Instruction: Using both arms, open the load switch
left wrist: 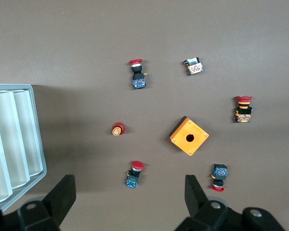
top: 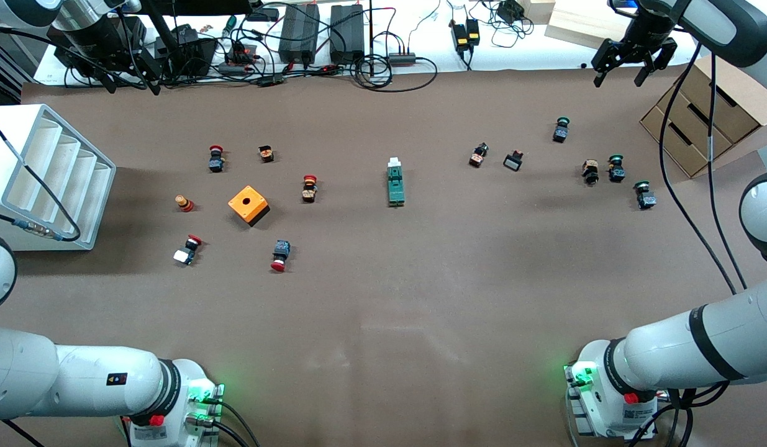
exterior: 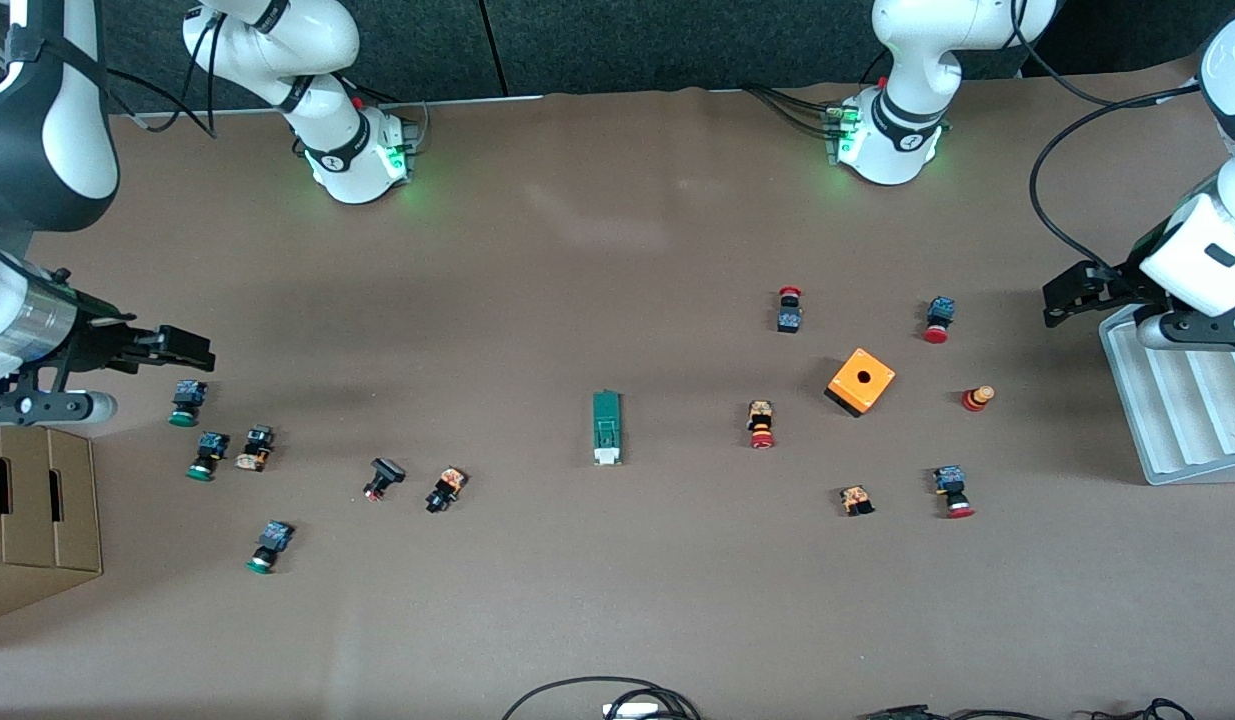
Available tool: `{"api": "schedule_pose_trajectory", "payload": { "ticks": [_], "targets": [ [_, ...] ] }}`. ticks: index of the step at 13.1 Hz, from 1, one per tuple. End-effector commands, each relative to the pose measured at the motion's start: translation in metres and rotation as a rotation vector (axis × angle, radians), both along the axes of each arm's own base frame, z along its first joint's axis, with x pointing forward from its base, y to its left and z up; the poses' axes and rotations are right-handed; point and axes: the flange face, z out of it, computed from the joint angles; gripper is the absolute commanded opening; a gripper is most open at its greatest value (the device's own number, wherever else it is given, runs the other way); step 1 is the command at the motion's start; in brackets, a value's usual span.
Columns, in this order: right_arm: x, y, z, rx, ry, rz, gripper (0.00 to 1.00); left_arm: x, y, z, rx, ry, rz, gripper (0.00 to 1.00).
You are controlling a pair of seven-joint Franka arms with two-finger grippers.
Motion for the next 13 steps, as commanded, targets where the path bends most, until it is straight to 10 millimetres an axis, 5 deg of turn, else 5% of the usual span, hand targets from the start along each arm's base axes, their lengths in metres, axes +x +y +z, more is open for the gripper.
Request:
{"api": "schedule_pose_trajectory", "payload": {
  "ticks": [1,3,6,8,13],
  "targets": [
    [0.012,0.000,-0.006,-0.011,-0.023,0.005,1.00,0.001,-0.007,0.006,0.004,0.008,0.006,1.00],
    [0.012,-0.003,-0.004,-0.016,-0.026,0.009,1.00,-0.001,-0.022,0.008,0.000,0.004,0.041,1.00],
    [0.008,-0.042,0.001,0.024,-0.041,0.184,1.00,-0.007,-0.060,0.013,0.003,0.004,0.071,1.00],
    [0.009,-0.040,0.004,0.028,-0.046,0.145,1.00,-0.012,-0.077,0.013,0.005,0.008,0.091,1.00],
    [0.009,-0.037,0.005,0.006,-0.045,-0.016,1.00,-0.034,-0.185,0.017,0.009,-0.024,0.197,1.00]
  ]
}}
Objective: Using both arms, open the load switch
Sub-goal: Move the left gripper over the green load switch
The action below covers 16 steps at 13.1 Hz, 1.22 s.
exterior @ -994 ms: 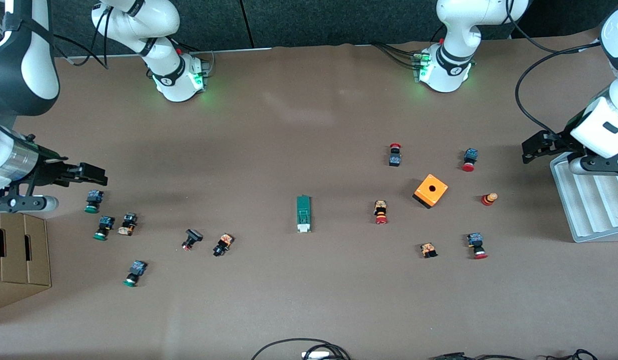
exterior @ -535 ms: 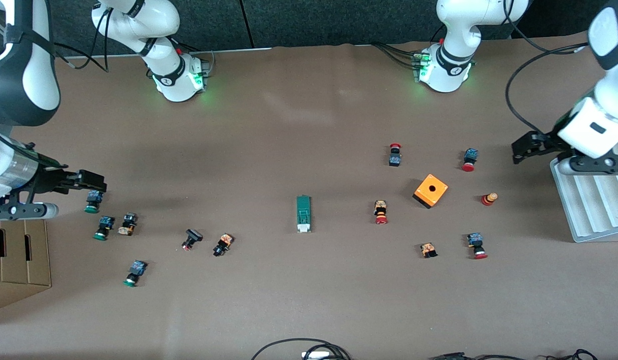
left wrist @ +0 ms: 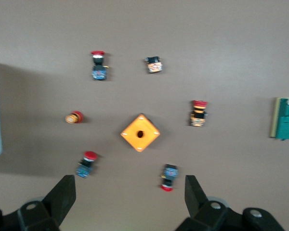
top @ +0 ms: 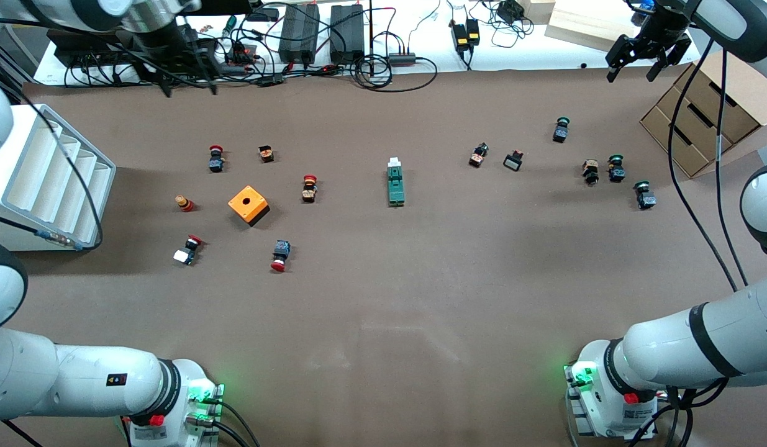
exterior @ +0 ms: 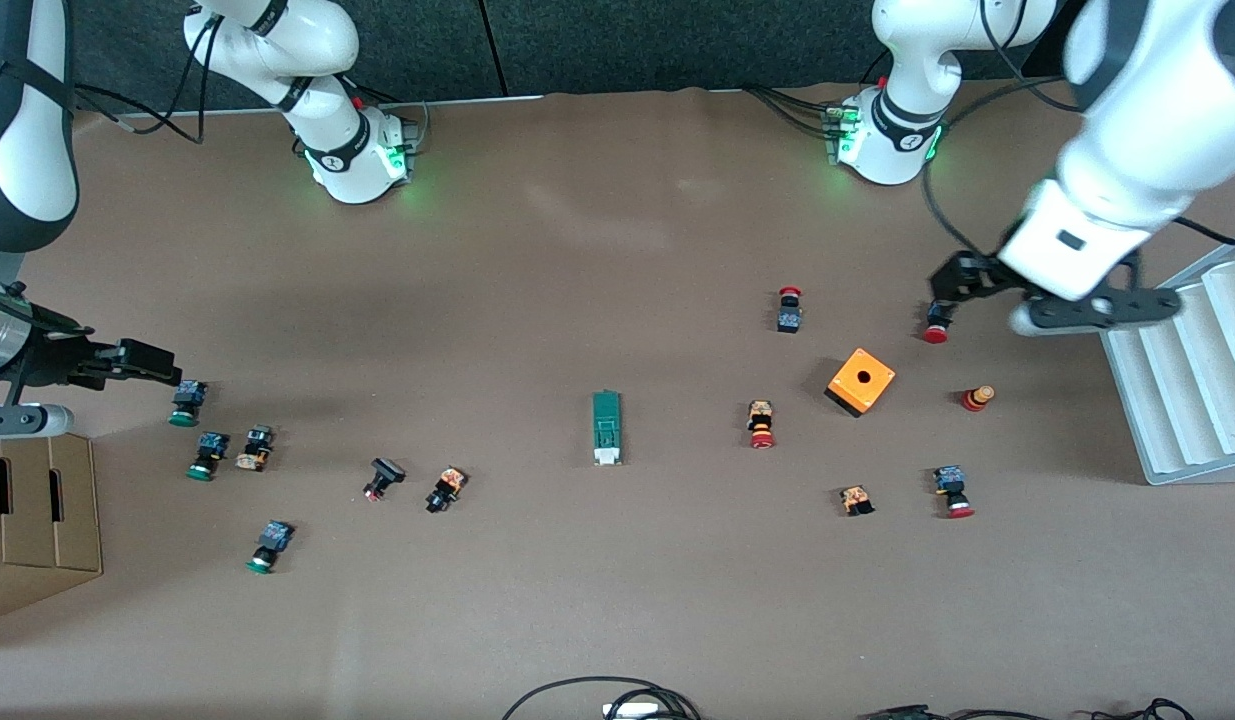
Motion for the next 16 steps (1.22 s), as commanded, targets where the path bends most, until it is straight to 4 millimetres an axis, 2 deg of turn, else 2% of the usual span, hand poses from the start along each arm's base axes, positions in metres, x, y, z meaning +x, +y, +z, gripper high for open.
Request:
{"api": "schedule_pose_trajectory", "payload": {
  "ticks": [1,5,9,11,14,15,16],
  "targets": [
    [0.001,-0.006,0.004,0.003,-0.011,-0.025,1.00,-0.015,-0.059,0.005,0.006,-0.019,0.079,1.00],
    [-0.001,-0.006,0.009,0.000,-0.015,-0.028,1.00,-0.028,-0.130,-0.009,-0.031,-0.062,0.159,1.00],
    [-0.002,-0.007,0.001,0.007,0.013,-0.028,1.00,-0.045,-0.209,-0.047,0.008,-0.152,0.217,1.00],
    [-0.001,-0.005,0.000,0.000,0.015,-0.023,1.00,-0.042,-0.238,-0.062,-0.027,-0.201,0.280,1.00],
    [0.000,-0.005,0.000,0.001,0.012,-0.023,1.00,-0.056,-0.278,-0.094,-0.008,-0.286,0.302,1.00],
    [0.001,-0.006,0.000,0.003,0.009,-0.019,0.93,-0.068,-0.298,-0.108,0.001,-0.310,0.285,1.00],
    [0.000,-0.006,-0.001,0.003,0.010,0.012,0.73,-0.083,-0.323,-0.126,0.016,-0.340,0.255,1.00]
  ]
}}
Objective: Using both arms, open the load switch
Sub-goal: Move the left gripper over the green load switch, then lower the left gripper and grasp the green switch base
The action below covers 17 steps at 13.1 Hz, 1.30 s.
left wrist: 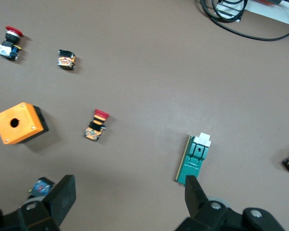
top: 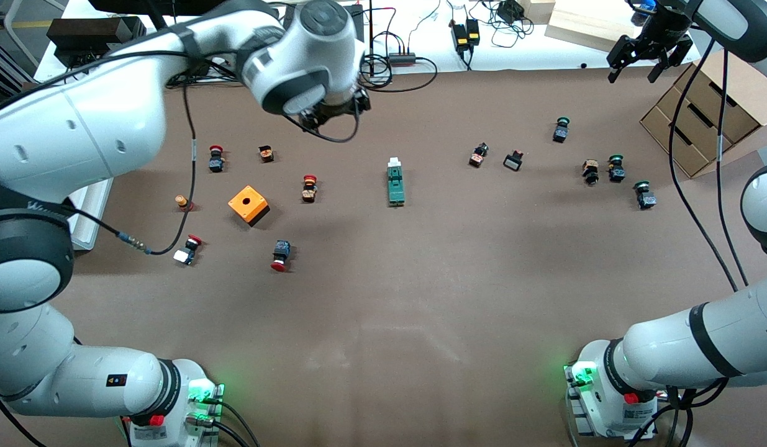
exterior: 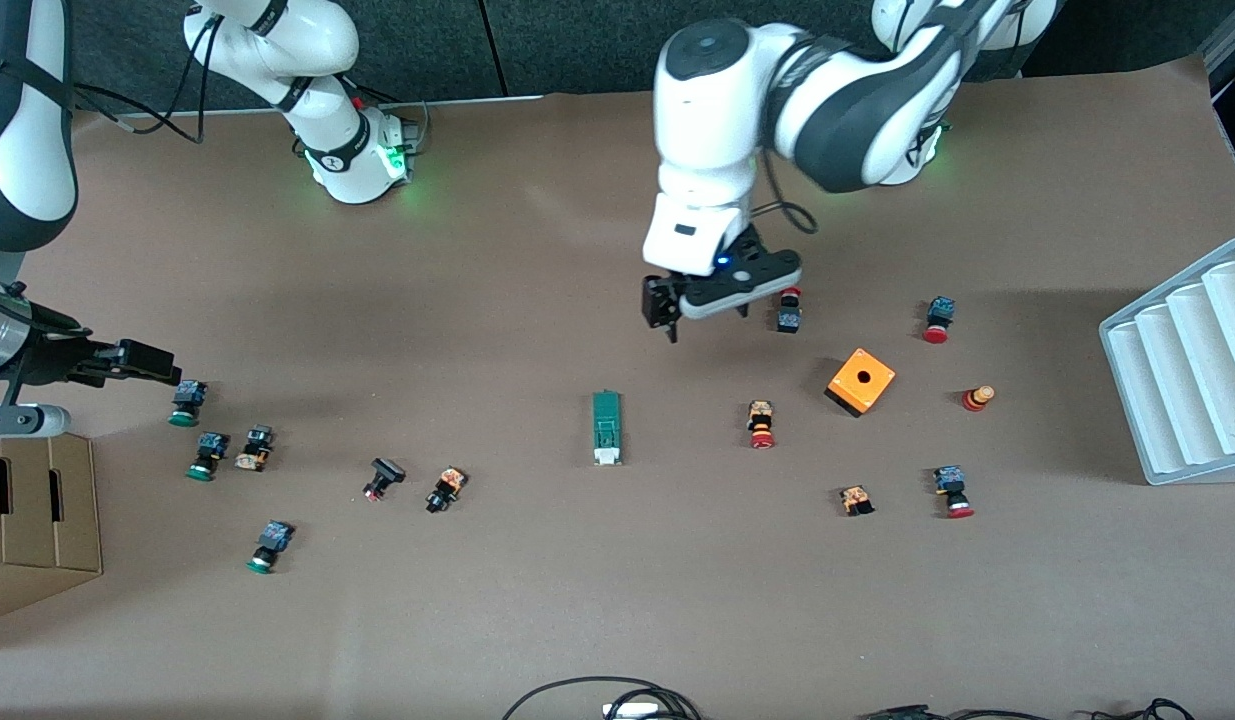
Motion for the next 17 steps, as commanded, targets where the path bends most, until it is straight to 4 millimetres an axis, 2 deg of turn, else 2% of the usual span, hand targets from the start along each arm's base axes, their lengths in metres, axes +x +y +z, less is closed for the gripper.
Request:
{"api": "schedule_pose_trajectory", "payload": {
  "ticks": [1,2,3,4,6,8,11,12,13,14,17],
  "targets": [
    [0.002,-0.004,0.000,0.015,-0.002,0.098,0.44,-0.021,-0.052,-0.038,0.014,-0.065,-0.004,1.00],
    [0.003,-0.007,-0.003,0.027,-0.001,0.190,0.19,-0.019,-0.060,-0.056,0.025,-0.100,0.020,1.00],
    [0.002,-0.015,-0.003,0.032,-0.003,0.235,0.04,-0.024,-0.071,-0.071,0.030,-0.135,0.016,1.00],
    [0.002,-0.015,-0.002,0.033,-0.005,0.243,0.00,-0.035,-0.086,-0.085,0.026,-0.163,-0.015,1.00],
    [0.002,-0.014,-0.002,0.031,-0.005,0.242,0.00,-0.049,-0.106,-0.121,0.042,-0.200,-0.063,1.00],
    [0.002,-0.013,-0.002,0.033,-0.005,0.241,0.00,-0.072,-0.126,-0.154,0.060,-0.280,-0.099,1.00],
    [0.002,-0.012,-0.001,0.032,-0.006,0.241,0.00,-0.075,-0.133,-0.210,0.101,-0.407,-0.112,1.00],
    [0.003,-0.011,-0.002,0.031,-0.004,0.232,0.40,-0.083,-0.138,-0.225,0.098,-0.442,-0.130,1.00],
    [0.003,-0.011,-0.003,0.028,-0.002,0.194,0.77,-0.083,-0.136,-0.243,0.114,-0.493,-0.143,0.99],
    [0.003,-0.010,-0.004,0.026,0.002,0.168,1.00,-0.081,-0.134,-0.266,0.123,-0.550,-0.153,0.99],
    [0.003,-0.006,-0.005,0.028,0.008,0.173,1.00,-0.092,-0.135,-0.305,0.097,-0.649,-0.138,0.98]
  ]
}}
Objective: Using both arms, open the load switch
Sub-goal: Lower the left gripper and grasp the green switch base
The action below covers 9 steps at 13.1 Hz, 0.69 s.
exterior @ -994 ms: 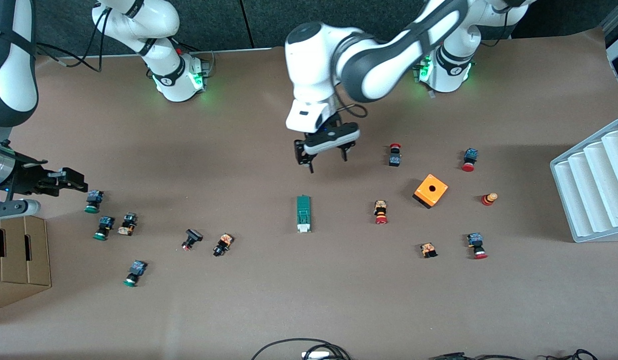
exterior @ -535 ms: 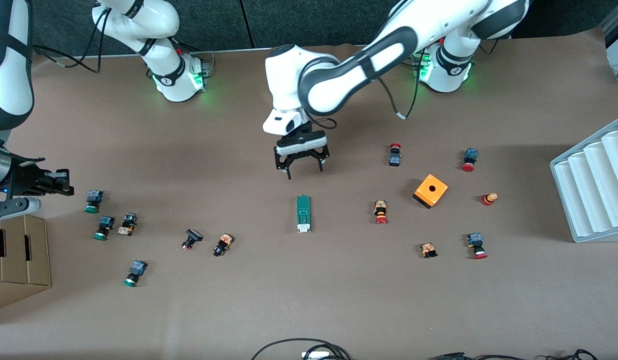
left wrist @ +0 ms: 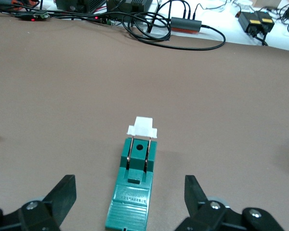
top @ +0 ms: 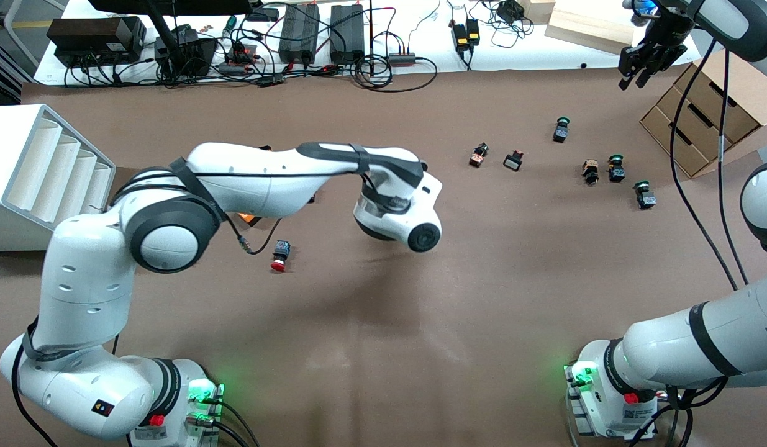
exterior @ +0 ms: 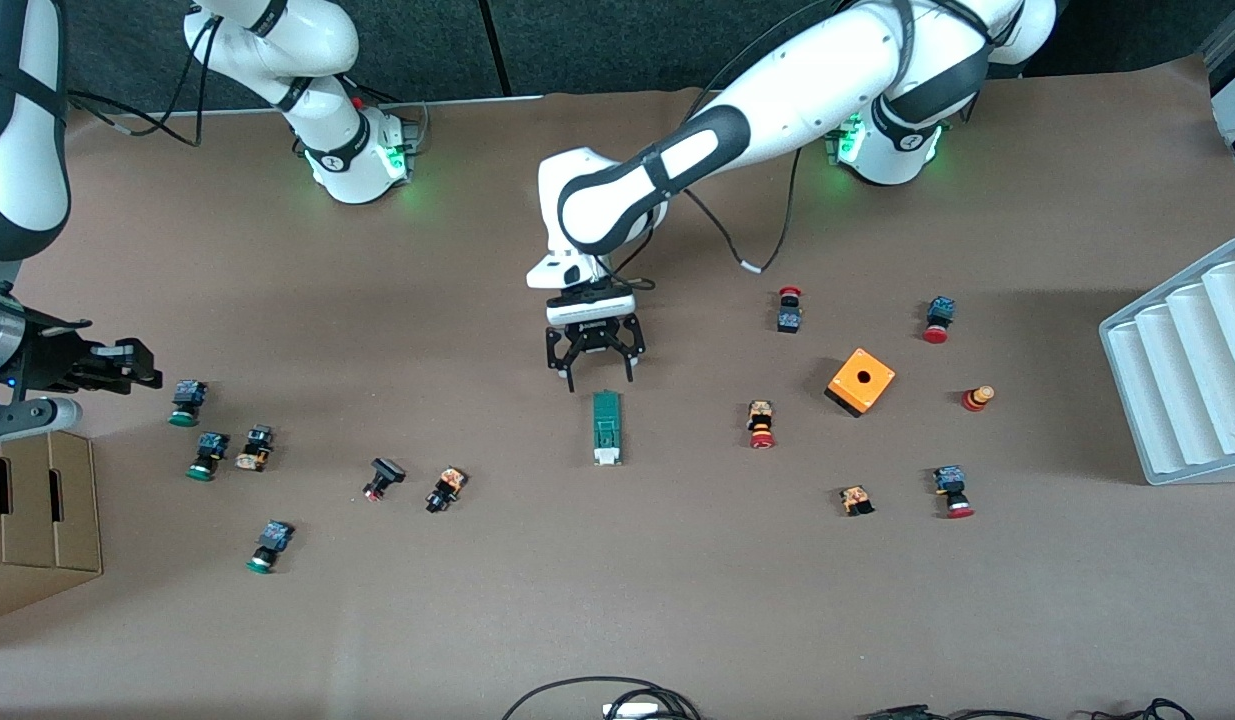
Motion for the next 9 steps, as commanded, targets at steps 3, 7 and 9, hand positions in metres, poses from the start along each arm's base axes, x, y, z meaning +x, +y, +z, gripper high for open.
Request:
{"api": "schedule_pose_trajectory", "payload": {
  "ticks": [3,7,9],
  "targets": [
    [0.001,0.003,0.002,0.008,0.002,-0.014,1.00,-0.014,-0.004,-0.049,-0.006,-0.141,-0.012,0.96],
    [0.002,0.002,0.002,0.008,-0.001,-0.014,1.00,-0.019,0.002,-0.085,0.025,-0.209,-0.049,0.87],
    [0.002,0.001,0.002,0.008,-0.001,-0.016,1.00,-0.023,0.001,-0.089,0.012,-0.218,-0.057,0.75]
  ]
}}
